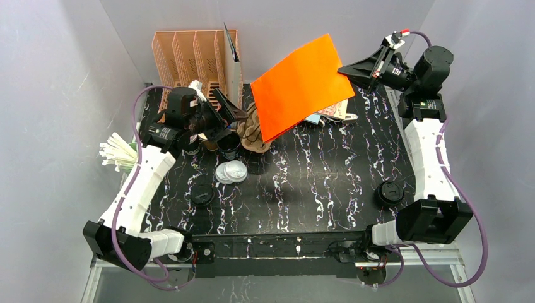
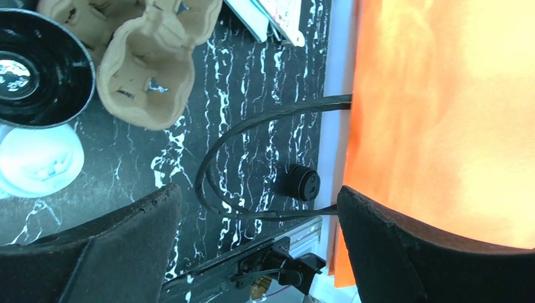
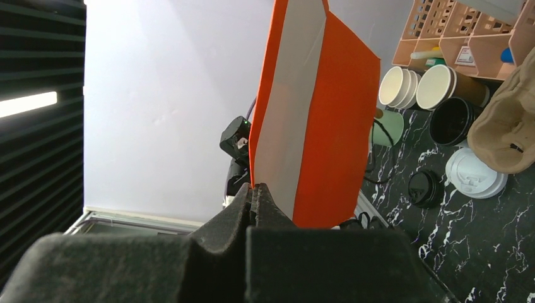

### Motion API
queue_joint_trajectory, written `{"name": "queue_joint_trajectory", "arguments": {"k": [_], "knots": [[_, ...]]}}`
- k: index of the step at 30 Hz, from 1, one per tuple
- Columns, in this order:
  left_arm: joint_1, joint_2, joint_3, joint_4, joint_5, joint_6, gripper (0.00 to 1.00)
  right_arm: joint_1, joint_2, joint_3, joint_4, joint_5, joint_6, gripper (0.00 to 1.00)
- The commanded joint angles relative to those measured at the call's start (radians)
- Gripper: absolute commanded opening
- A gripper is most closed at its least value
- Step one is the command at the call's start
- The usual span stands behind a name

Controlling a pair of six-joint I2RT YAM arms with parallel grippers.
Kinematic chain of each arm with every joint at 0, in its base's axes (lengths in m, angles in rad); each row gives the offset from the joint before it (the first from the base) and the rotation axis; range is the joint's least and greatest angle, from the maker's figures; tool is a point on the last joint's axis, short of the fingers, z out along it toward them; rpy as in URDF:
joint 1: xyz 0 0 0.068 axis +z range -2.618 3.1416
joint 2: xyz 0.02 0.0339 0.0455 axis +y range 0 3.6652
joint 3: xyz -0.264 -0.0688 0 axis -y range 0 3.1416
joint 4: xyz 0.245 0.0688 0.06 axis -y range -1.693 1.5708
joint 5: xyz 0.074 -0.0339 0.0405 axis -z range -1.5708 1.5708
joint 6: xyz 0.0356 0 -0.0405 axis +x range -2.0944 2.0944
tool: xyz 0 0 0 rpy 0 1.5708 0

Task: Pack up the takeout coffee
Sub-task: Adjust the takeout bag.

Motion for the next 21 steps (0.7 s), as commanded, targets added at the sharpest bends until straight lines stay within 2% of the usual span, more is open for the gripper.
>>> {"name": "queue_joint_trajectory", "arguments": {"k": [1,11,15,18,20,21], "knots": [[0.004,0.01,-0.048,0.118,0.059,-0.015,0.89,0.008,-0.021,-0.005,0.089,-0.029,0.02,0.01],[0.004,0.035,-0.141,0.159,0.078,-0.018,0.78,0.01,0.0,0.022,0.112,-0.036,0.033,0.01],[0.004,0.056,-0.169,0.176,0.125,-0.025,0.54,0.01,0.009,0.03,0.124,-0.038,0.042,0.01],[0.004,0.059,-0.168,0.161,0.121,-0.005,0.27,0.01,0.011,0.022,0.1,-0.043,0.019,0.01],[0.004,0.055,-0.149,0.148,0.102,0.023,0.05,0.01,0.01,0.012,0.046,-0.043,-0.029,0.01],[0.004,0.055,-0.134,0.136,0.092,0.04,0.0,0.01,0.009,0.009,0.003,-0.04,-0.072,0.01]]}}
